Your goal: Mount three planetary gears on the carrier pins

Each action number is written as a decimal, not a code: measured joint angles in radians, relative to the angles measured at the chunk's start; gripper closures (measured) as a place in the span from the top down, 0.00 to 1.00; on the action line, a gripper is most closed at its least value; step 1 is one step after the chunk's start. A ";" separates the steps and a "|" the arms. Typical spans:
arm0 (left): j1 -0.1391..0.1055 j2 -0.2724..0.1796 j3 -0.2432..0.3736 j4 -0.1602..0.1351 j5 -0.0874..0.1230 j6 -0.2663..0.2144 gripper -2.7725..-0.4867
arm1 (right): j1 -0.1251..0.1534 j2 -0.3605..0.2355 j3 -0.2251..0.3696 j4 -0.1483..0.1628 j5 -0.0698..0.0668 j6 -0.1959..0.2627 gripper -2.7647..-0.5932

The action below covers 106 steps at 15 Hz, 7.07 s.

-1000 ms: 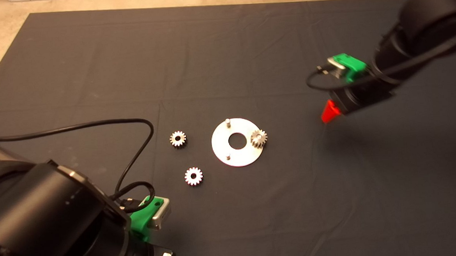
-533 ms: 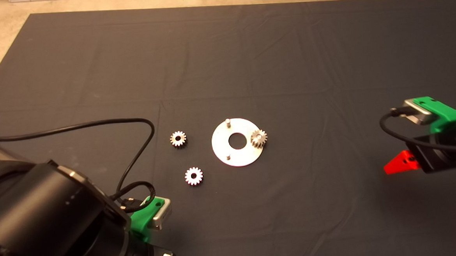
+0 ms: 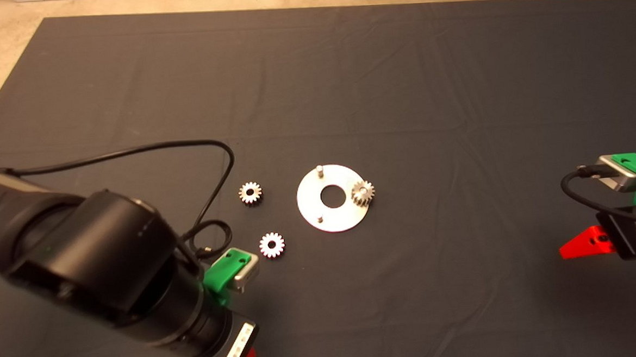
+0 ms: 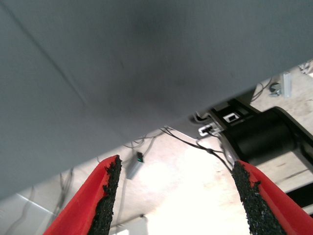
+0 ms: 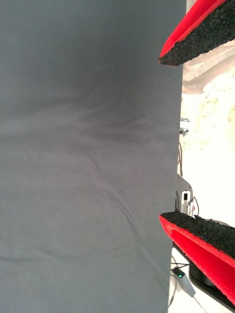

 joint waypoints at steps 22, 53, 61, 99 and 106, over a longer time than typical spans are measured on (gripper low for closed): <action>-0.007 0.080 -0.113 0.432 -0.001 0.269 0.49 | 0.000 0.001 0.001 0.000 0.001 0.000 0.74; 0.195 0.049 -0.161 0.698 -0.001 0.398 0.49 | 0.000 -0.001 0.006 0.003 0.001 0.001 0.74; 0.223 0.043 -0.192 0.734 -0.001 0.428 0.49 | -0.001 -0.003 0.008 0.004 0.001 0.004 0.74; 0.276 0.027 -0.219 0.797 -0.007 0.454 0.22 | -0.001 -0.024 0.017 0.005 0.020 0.004 0.74; 0.276 0.024 -0.196 0.797 0.000 0.455 0.17 | -0.001 -0.024 0.017 0.005 0.020 0.004 0.74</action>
